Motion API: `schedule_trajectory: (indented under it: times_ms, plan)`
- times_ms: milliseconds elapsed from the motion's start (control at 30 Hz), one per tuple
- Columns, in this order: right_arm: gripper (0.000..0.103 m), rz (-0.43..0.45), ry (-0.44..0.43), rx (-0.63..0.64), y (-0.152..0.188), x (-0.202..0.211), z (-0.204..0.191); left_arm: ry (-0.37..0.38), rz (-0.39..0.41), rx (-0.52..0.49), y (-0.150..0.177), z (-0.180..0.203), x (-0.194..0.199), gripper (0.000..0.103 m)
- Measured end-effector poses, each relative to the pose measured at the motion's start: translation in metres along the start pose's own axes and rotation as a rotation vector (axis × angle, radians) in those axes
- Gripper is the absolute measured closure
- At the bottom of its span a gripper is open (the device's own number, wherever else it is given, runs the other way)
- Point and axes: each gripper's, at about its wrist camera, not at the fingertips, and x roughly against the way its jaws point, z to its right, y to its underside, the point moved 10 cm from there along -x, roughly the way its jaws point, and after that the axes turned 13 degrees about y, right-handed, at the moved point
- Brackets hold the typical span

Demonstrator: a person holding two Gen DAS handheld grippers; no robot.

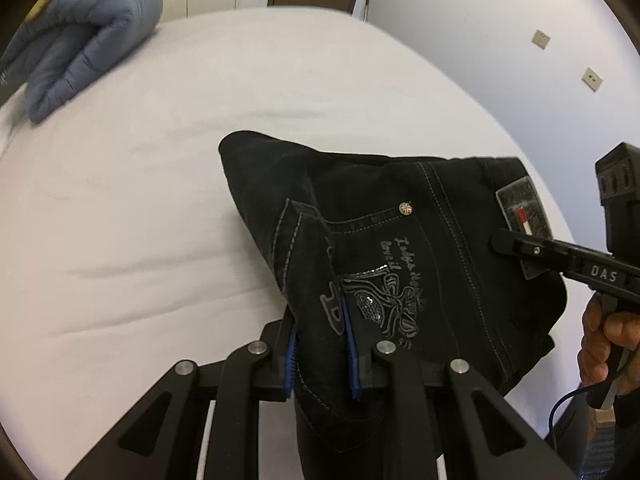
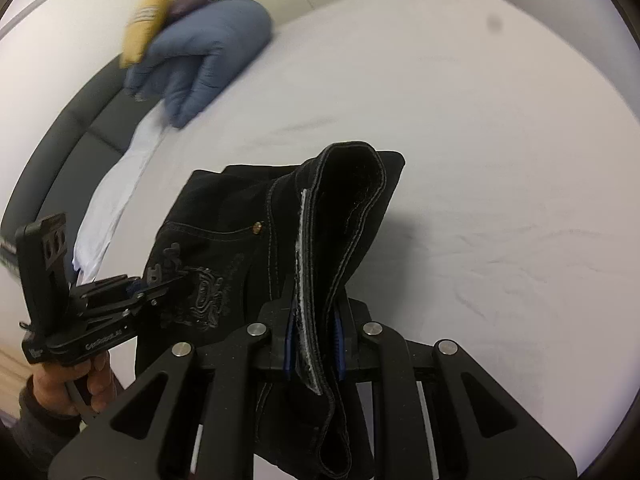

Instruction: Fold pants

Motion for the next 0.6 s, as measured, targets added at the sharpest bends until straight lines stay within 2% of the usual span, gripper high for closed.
schedule_trajectory:
  times_ms: [33,67,100,167,200,233,267,300,333,367,467,533,600]
  plan:
    - [0.085,-0.041,0.020,-0.020,0.007,-0.014,0.012,-0.001,-0.012,0.008,0.004,-0.005,-0.010,0.081]
    - [0.076,-0.072,0.053,-0.040,0.017,-0.028,0.026,-0.003,-0.019,0.016,0.007,-0.008,-0.022,0.076]
    - [0.072,-0.076,0.055,-0.060,0.023,-0.035,0.034,-0.009,-0.016,0.021,0.009,-0.011,-0.028,0.071]
    - [0.067,-0.047,-0.016,-0.110,0.033,-0.033,0.042,-0.006,0.010,0.025,0.011,-0.013,-0.030,0.065]
    - [0.063,-0.033,-0.033,-0.133,0.039,-0.028,0.045,-0.002,0.026,0.029,0.012,-0.013,-0.028,0.058]
    - [0.061,-0.020,-0.031,-0.144,0.043,-0.023,0.047,0.005,0.044,0.038,0.014,-0.014,-0.025,0.053]
    - [0.058,-0.007,-0.016,-0.153,0.046,-0.017,0.054,0.021,0.057,0.053,0.018,-0.011,-0.022,0.041]
    - [0.055,0.004,-0.003,-0.160,0.048,-0.011,0.058,0.048,0.081,0.070,0.018,-0.009,-0.016,0.034]
    - [0.050,0.019,0.017,-0.168,0.051,-0.003,0.062,0.048,0.102,0.072,0.017,-0.008,-0.010,0.032]
    - [0.048,0.042,0.066,-0.167,0.053,0.007,0.065,0.034,0.145,0.061,0.016,-0.024,0.002,0.026]
    - [0.048,0.142,0.181,-0.120,0.060,0.047,0.066,-0.025,0.294,0.007,0.008,-0.013,0.049,0.012]
    - [0.048,0.237,0.264,-0.083,0.063,0.083,0.061,-0.106,0.459,-0.058,0.001,0.002,0.101,0.000]
    - [0.048,0.375,0.345,-0.042,0.061,0.131,0.053,-0.195,0.632,-0.133,-0.005,0.021,0.158,0.000]
